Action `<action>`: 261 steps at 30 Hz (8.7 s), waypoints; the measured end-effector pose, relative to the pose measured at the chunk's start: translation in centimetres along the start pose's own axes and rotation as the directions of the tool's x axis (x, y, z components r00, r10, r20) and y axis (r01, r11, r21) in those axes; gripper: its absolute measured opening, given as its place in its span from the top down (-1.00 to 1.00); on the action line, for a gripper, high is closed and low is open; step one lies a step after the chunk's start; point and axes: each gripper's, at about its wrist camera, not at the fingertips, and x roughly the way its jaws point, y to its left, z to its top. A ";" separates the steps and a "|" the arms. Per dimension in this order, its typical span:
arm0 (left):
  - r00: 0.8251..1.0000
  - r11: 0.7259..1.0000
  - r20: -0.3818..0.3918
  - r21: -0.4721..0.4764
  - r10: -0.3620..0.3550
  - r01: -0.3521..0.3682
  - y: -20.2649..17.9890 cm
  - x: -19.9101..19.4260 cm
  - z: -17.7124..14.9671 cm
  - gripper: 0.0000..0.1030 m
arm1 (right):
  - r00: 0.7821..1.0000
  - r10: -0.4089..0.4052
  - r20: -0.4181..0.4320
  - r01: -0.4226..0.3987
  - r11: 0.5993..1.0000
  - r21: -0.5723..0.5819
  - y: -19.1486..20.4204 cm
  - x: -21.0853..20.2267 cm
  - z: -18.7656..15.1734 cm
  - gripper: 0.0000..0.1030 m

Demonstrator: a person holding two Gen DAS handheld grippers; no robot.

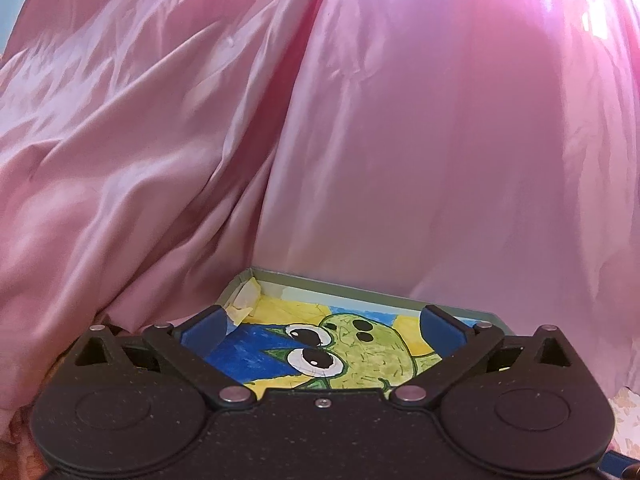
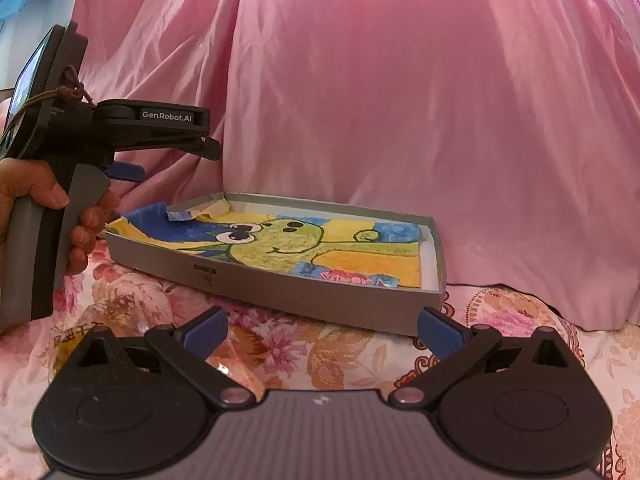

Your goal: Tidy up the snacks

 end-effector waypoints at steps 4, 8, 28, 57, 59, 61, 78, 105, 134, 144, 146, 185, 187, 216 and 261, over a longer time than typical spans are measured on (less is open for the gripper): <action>1.000 1.000 0.003 0.006 -0.001 0.001 -0.1 -1.0 0.1 -0.99 | 1.000 0.005 0.013 -0.005 1.000 0.002 0.3 -0.3 0.3 -1.00; 1.000 1.000 -0.002 0.008 0.004 -0.004 -0.2 -2.1 0.4 -0.99 | 1.000 0.007 0.018 -0.007 1.000 0.003 0.5 -0.5 0.2 -1.00; 0.983 0.984 -0.024 0.007 0.180 -0.180 -2.6 -20.4 2.4 -0.99 | 0.995 0.047 0.088 -0.057 0.993 0.106 0.9 -9.8 4.1 -1.00; 0.974 0.982 -0.122 -0.005 0.189 -0.191 6.2 -14.9 0.0 -0.99 | 0.992 0.024 0.126 -0.024 1.000 -0.001 6.1 -5.2 3.4 -1.00; 0.984 0.991 -0.115 0.030 0.134 -0.131 6.2 -12.4 0.3 -0.98 | 0.984 0.042 0.170 -0.039 0.999 -0.021 6.3 -3.7 3.6 -1.00; 0.988 0.992 -0.101 0.038 0.121 -0.118 6.4 -11.0 0.2 -0.98 | 0.980 0.054 0.190 -0.047 0.998 -0.043 6.7 -1.8 4.0 -1.00; 0.948 0.949 -0.261 0.208 -0.180 0.237 7.6 -9.8 2.7 -0.99 | 0.994 0.014 0.110 -0.002 0.994 -0.108 6.7 -1.1 9.5 -1.00; 0.725 0.704 -0.276 0.189 -0.630 0.684 2.6 -14.4 -10.6 -0.99 | 0.903 -0.340 -0.262 0.256 0.917 -0.305 9.8 -10.8 6.7 -1.00; 0.742 0.761 -0.616 0.338 -0.267 0.554 -2.1 -13.6 -18.0 -0.72 | 0.908 -0.020 -0.419 -0.120 0.944 -0.306 3.1 -5.1 -4.6 -0.96; 0.736 0.753 -0.638 0.364 -0.226 0.547 -3.7 -13.0 -18.7 -0.05 | 0.902 0.042 -0.430 -0.190 0.932 -0.308 1.1 -3.2 -6.2 -0.63; 0.733 0.762 -0.643 0.354 -0.223 0.542 -3.7 -12.6 -18.6 0.00 | 0.901 0.066 -0.429 -0.208 0.933 -0.294 1.0 -2.7 -6.0 -0.58; 0.624 0.900 -0.702 -0.055 -0.342 0.431 3.1 -15.3 -16.3 0.46 | 0.867 0.120 -0.483 -0.233 0.955 -0.181 4.4 -2.9 -4.7 0.23; 0.620 0.899 -0.695 -0.088 -0.364 0.429 3.5 -15.6 -16.1 0.46 | 0.875 0.119 -0.469 -0.232 0.954 -0.192 4.7 -3.5 -4.4 0.23; 0.880 0.933 -0.333 0.006 -0.338 0.360 1.4 -10.9 -1.6 0.46 | 0.989 0.049 -0.137 -0.073 0.982 -0.173 4.3 -2.0 7.1 0.23; 0.927 0.990 -0.347 -0.036 -0.142 0.138 6.6 10.2 2.7 0.08 | 0.995 0.011 -0.102 0.003 0.990 0.142 8.2 16.1 11.0 -0.08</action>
